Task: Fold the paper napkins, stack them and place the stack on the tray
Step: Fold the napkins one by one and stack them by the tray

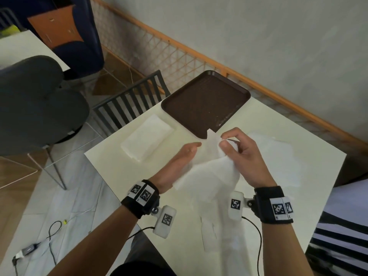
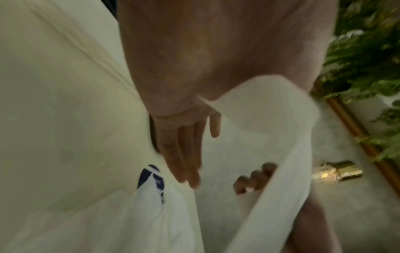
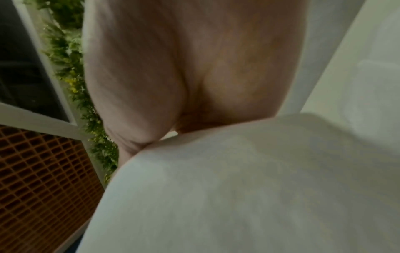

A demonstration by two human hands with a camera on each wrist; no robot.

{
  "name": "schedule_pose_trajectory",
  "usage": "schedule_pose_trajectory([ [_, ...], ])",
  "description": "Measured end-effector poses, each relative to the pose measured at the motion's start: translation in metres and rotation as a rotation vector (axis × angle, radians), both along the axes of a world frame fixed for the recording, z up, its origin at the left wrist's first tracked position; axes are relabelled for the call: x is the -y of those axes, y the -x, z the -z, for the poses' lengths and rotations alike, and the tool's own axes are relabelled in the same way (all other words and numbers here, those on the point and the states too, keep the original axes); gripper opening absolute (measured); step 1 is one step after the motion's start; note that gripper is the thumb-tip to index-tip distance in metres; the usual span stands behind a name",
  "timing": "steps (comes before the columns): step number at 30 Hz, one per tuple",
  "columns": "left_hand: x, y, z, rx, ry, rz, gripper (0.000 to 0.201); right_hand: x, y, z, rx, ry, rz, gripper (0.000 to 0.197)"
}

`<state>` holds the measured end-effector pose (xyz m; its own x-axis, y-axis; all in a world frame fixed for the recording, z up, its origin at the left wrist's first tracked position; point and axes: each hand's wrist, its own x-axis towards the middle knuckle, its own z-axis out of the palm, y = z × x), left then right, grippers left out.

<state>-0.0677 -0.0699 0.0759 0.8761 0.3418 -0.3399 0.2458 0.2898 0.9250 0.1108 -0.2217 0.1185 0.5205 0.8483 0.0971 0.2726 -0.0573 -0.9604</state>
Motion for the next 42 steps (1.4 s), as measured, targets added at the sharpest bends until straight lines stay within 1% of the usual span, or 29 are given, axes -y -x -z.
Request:
schedule_pose_trajectory([
  [2,0.01,0.0,0.002,0.033,0.098,0.026,0.055,0.001,0.003,0.0,-0.015,0.0,-0.016,0.009],
  [3,0.015,-0.001,0.0,0.048,0.097,0.027,0.053,0.0,0.003,0.0,-0.019,0.003,-0.023,0.006],
  [4,0.018,-0.002,-0.004,0.067,0.064,0.016,0.048,0.001,0.002,0.0,-0.027,0.013,-0.026,0.003],
  [5,0.02,-0.003,-0.007,0.091,0.014,-0.018,0.046,0.001,0.001,0.001,-0.041,0.03,-0.023,0.003],
  [7,0.019,-0.005,-0.015,0.125,-0.089,-0.132,0.051,0.006,-0.002,0.008,-0.099,0.092,-0.027,0.025],
  [10,0.008,-0.002,-0.027,0.178,-0.254,-0.27,0.061,0.021,-0.004,0.025,-0.304,0.182,-0.049,0.065],
  [11,0.003,0.002,-0.03,0.193,-0.304,-0.294,0.061,0.025,-0.002,0.03,-0.337,0.203,-0.035,0.073],
  [12,-0.001,0.005,-0.034,0.204,-0.331,-0.307,0.06,0.027,0.001,0.033,-0.355,0.209,-0.01,0.077],
  [14,-0.009,0.012,-0.036,0.212,-0.317,-0.318,0.056,0.027,0.007,0.038,-0.417,0.144,0.068,0.07],
  [16,-0.016,0.017,-0.033,0.192,-0.342,-0.356,0.05,0.023,0.012,0.037,-0.551,0.009,0.208,0.06],
  [17,-0.019,0.02,-0.032,0.187,-0.37,-0.377,0.047,0.021,0.014,0.037,-0.616,-0.055,0.256,0.06],
  [19,-0.02,0.024,-0.027,0.2,-0.398,-0.409,0.043,0.018,0.019,0.035,-0.659,-0.105,0.252,0.069],
  [21,-0.021,0.026,-0.022,0.206,-0.434,-0.43,0.042,0.016,0.023,0.032,-0.607,-0.084,0.193,0.075],
  [22,-0.023,0.028,-0.02,0.205,-0.464,-0.443,0.039,0.014,0.025,0.031,-0.564,-0.062,0.177,0.07],
  [23,-0.026,0.029,-0.015,0.196,-0.508,-0.459,0.033,0.012,0.025,0.032,-0.503,-0.038,0.172,0.057],
  [25,-0.035,0.033,-0.003,0.155,-0.598,-0.464,0.017,0.005,0.025,0.037,-0.346,0.02,0.197,0.021],
  [26,-0.038,0.035,0.0,0.135,-0.618,-0.455,0.015,0.002,0.025,0.04,-0.29,0.045,0.211,0.012],
  [27,-0.039,0.036,0.002,0.117,-0.618,-0.439,0.015,0.0,0.027,0.04,-0.277,0.058,0.226,0.011],
  [29,-0.04,0.04,-0.001,0.107,-0.533,-0.426,0.013,-0.005,0.03,0.037,-0.325,0.074,0.209,0.012],
  [30,-0.041,0.043,-0.003,0.103,-0.474,-0.415,0.011,-0.006,0.03,0.034,-0.337,0.089,0.179,0.022],
  [31,-0.042,0.046,-0.005,0.092,-0.44,-0.392,0.015,-0.008,0.03,0.033,-0.314,0.123,0.141,0.036],
  [32,-0.046,0.05,-0.005,0.069,-0.462,-0.364,0.024,-0.01,0.029,0.032,-0.269,0.174,0.11,0.047],
  [33,-0.05,0.054,-0.003,0.032,-0.509,-0.335,0.031,-0.013,0.028,0.031,-0.211,0.224,0.089,0.053],
  [34,-0.053,0.057,0.0,-0.003,-0.55,-0.325,0.034,-0.018,0.027,0.031,-0.13,0.273,0.086,0.053],
  [37,-0.064,0.067,0.006,-0.049,-0.593,-0.395,0.028,-0.038,0.023,0.032,0.156,0.379,0.121,0.038],
  [40,-0.075,0.075,0.013,-0.05,-0.618,-0.463,0.024,-0.062,0.019,0.03,0.263,0.435,0.121,0.03],
  [42,-0.085,0.08,0.019,-0.08,-0.626,-0.516,0.018,-0.083,0.015,0.032,0.269,0.434,0.095,0.025],
])
